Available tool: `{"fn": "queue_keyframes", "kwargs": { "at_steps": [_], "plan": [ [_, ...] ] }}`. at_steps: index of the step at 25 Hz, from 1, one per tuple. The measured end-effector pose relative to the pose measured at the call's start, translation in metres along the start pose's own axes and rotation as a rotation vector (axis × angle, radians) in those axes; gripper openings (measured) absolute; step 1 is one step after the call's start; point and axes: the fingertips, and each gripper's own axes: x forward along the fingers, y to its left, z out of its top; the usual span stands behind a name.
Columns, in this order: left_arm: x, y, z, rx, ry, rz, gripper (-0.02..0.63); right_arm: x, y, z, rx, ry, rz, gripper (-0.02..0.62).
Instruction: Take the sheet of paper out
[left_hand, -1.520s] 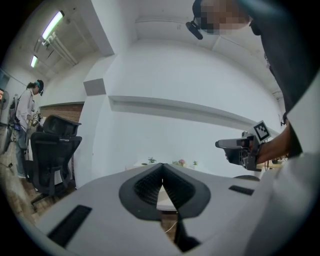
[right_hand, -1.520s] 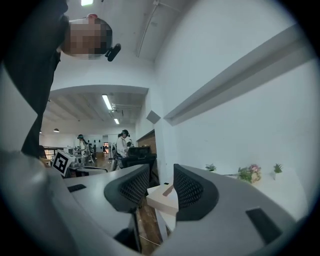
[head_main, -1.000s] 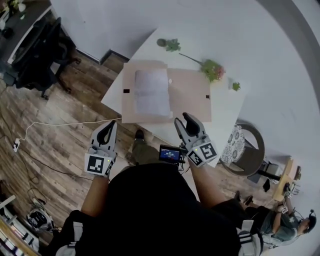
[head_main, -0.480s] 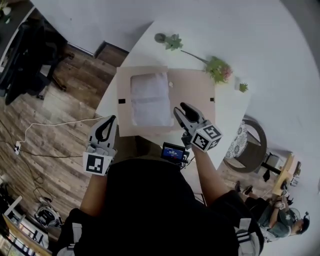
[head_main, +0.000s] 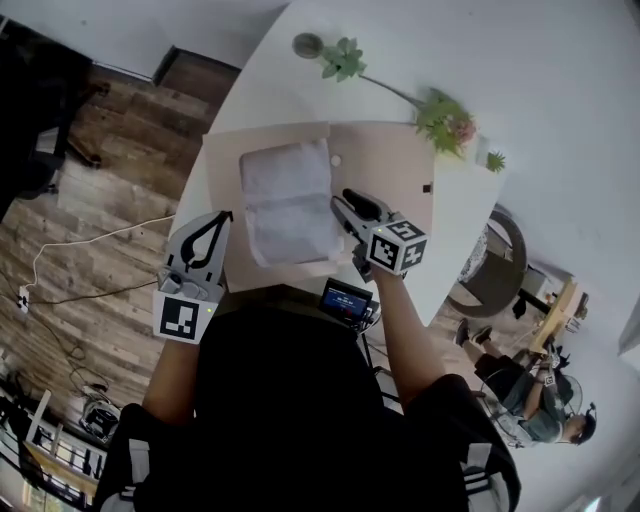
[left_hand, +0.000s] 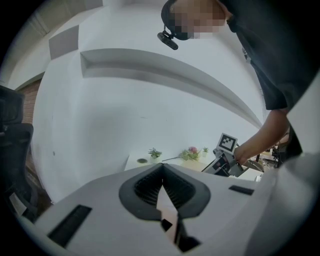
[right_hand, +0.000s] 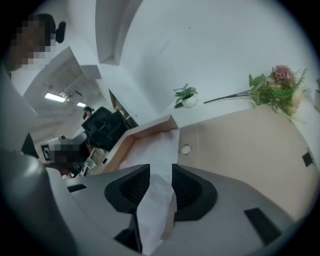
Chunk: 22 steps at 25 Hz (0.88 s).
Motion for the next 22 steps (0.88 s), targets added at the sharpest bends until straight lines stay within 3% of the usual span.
{"fn": "queue_keyframes", "kwargs": {
  "at_steps": [5, 8, 18, 22],
  "plan": [
    [0.023, 0.003, -0.008, 0.035, 0.031, -0.065, 0.003, 0.015, -0.008, -0.013, -0.001, 0.076, -0.040, 0.141],
    [0.032, 0.004, -0.010, -0.026, 0.026, -0.069, 0.003, 0.022, -0.012, -0.014, 0.001, 0.102, -0.055, 0.135],
    [0.044, 0.008, -0.017, -0.043, 0.023, -0.084, 0.003, 0.034, -0.018, -0.020, -0.026, 0.177, -0.078, 0.095],
    [0.044, 0.005, -0.020, -0.024, 0.038, -0.095, 0.003, 0.036, -0.021, -0.021, -0.139, 0.223, -0.138, 0.054]
  ]
}}
